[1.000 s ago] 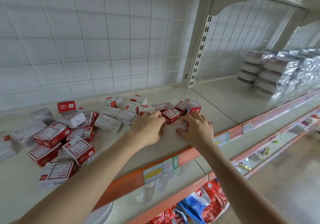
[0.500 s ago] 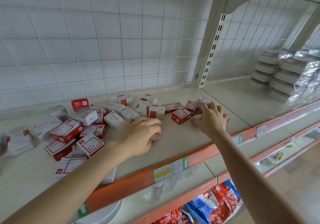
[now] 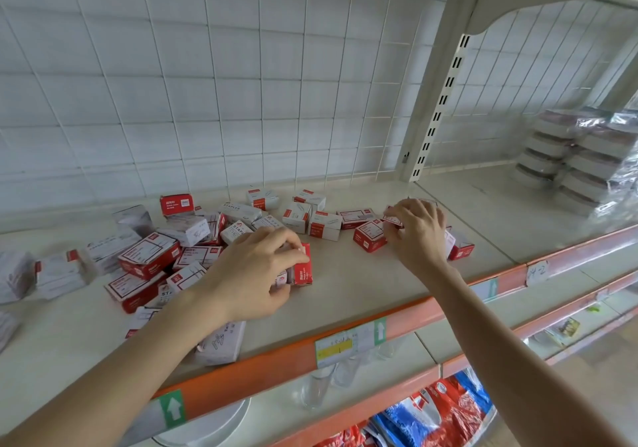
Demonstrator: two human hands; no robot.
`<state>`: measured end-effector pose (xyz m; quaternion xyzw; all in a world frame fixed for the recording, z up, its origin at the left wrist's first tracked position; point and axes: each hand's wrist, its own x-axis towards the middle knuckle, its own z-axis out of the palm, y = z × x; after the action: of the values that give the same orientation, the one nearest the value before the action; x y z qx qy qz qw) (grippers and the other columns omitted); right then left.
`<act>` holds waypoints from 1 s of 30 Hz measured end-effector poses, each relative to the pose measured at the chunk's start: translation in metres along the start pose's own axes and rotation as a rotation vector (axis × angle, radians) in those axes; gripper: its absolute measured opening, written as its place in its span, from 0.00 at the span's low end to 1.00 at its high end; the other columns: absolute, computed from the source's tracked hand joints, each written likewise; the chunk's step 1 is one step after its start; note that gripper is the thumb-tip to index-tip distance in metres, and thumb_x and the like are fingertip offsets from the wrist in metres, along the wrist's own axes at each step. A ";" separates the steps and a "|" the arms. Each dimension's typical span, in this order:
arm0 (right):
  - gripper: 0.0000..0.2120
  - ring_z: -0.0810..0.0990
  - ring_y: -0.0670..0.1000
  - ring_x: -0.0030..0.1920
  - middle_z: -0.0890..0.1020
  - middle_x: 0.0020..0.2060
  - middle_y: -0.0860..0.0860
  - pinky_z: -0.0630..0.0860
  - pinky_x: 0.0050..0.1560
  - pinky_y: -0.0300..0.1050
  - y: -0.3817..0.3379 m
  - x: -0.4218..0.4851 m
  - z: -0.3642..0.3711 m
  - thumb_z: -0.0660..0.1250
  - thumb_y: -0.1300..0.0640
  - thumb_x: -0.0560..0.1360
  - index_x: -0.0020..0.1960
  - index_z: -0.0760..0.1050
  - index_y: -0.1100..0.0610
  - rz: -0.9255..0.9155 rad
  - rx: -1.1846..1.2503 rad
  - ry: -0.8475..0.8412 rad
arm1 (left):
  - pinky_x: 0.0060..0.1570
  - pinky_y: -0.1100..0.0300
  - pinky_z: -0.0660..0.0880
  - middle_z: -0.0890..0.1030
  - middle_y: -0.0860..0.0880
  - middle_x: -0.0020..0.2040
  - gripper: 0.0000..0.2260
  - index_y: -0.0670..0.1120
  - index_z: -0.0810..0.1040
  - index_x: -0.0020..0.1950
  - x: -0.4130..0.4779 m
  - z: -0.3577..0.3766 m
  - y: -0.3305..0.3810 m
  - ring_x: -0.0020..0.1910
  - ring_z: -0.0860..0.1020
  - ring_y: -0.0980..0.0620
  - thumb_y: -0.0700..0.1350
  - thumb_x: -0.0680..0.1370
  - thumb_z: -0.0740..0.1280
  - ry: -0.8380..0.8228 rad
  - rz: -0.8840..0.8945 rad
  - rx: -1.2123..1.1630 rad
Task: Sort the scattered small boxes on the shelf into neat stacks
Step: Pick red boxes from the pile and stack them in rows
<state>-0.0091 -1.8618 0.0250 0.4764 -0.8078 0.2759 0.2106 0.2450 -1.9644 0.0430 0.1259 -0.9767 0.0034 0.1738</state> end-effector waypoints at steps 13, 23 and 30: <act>0.23 0.64 0.51 0.68 0.71 0.66 0.43 0.58 0.65 0.55 -0.014 0.013 0.002 0.59 0.39 0.73 0.66 0.67 0.43 -0.089 -0.296 -0.497 | 0.56 0.53 0.70 0.76 0.49 0.57 0.21 0.48 0.78 0.59 0.033 -0.001 0.029 0.57 0.74 0.46 0.56 0.72 0.58 -0.043 -0.105 -0.100; 0.22 0.65 0.49 0.66 0.71 0.63 0.43 0.57 0.65 0.56 0.008 0.003 -0.022 0.61 0.41 0.73 0.65 0.68 0.46 -0.189 -0.285 -0.530 | 0.63 0.53 0.67 0.68 0.51 0.68 0.21 0.51 0.68 0.69 0.082 0.009 0.036 0.67 0.65 0.50 0.57 0.78 0.58 -0.244 -0.199 -0.142; 0.24 0.55 0.51 0.72 0.58 0.73 0.46 0.51 0.71 0.59 0.024 0.002 -0.024 0.62 0.50 0.74 0.69 0.64 0.44 -0.129 -0.337 -0.550 | 0.64 0.45 0.63 0.58 0.42 0.72 0.28 0.45 0.61 0.71 0.125 0.028 0.027 0.71 0.57 0.41 0.59 0.77 0.59 -0.566 -0.331 -0.029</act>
<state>-0.0293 -1.8379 0.0382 0.5415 -0.8370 -0.0148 0.0774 0.1151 -1.9703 0.0602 0.2761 -0.9525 -0.0740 -0.1047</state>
